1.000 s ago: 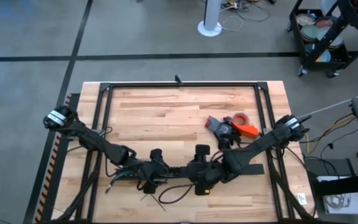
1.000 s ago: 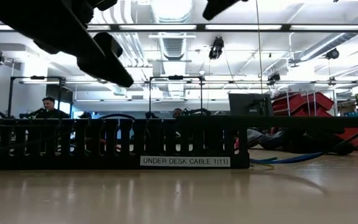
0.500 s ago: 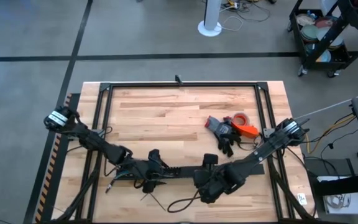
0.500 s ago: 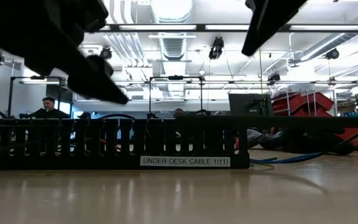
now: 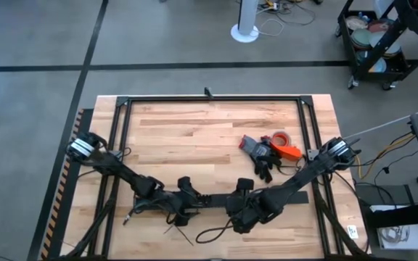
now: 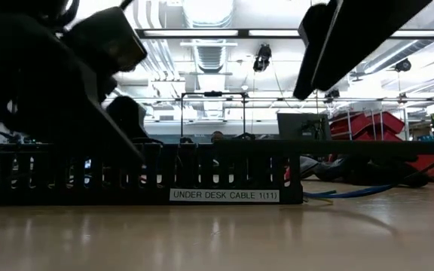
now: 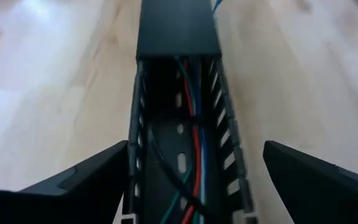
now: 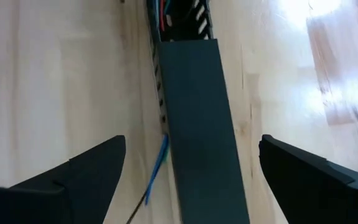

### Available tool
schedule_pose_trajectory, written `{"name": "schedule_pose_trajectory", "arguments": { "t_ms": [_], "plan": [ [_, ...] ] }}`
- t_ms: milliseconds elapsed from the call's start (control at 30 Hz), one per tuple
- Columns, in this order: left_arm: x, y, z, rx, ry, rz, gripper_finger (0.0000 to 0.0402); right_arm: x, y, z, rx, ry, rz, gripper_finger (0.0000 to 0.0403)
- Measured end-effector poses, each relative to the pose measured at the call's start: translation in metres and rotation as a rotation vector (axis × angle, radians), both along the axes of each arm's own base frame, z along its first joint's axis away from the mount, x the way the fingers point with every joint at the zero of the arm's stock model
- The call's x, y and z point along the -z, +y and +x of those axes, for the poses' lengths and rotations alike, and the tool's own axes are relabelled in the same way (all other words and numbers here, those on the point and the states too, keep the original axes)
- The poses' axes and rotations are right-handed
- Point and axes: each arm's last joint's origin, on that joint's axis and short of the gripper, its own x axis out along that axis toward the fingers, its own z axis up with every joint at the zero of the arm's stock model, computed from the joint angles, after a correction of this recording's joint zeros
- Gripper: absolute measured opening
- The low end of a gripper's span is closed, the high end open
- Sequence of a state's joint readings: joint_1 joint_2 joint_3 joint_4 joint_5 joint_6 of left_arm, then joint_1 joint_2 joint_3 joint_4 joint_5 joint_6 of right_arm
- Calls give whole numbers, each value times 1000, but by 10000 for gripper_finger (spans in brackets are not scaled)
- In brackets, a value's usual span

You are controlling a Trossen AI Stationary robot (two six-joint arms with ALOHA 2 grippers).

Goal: Ziptie cables
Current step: Insert the black cable duct cover into the black cable duct

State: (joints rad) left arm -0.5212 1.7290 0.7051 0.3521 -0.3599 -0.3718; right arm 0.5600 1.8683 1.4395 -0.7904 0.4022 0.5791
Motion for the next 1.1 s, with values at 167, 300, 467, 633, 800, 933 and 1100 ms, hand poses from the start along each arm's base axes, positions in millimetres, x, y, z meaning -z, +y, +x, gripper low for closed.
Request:
{"name": "schedule_pose_trajectory", "arguments": {
  "t_ms": [167,300,467,633,800,933,1100],
  "plan": [
    [2,-2,5,0,18,8,349,14,-7,-3,-3,25,-21,347],
    [3,-2,4,-2,32,14,349,21,-13,-5,-31,72,-8,343],
    [3,-2,4,-6,40,11,343,22,-26,0,-41,132,63,338],
    [4,-2,3,-11,46,7,299,25,-38,-2,-45,228,119,339],
    [4,0,4,-20,50,3,254,26,-41,1,-55,224,126,339],
    [4,0,4,-25,50,-1,223,32,-42,0,-66,234,119,339],
    [4,0,4,-27,49,-3,210,36,-42,2,-85,211,149,339]
  ]
}}
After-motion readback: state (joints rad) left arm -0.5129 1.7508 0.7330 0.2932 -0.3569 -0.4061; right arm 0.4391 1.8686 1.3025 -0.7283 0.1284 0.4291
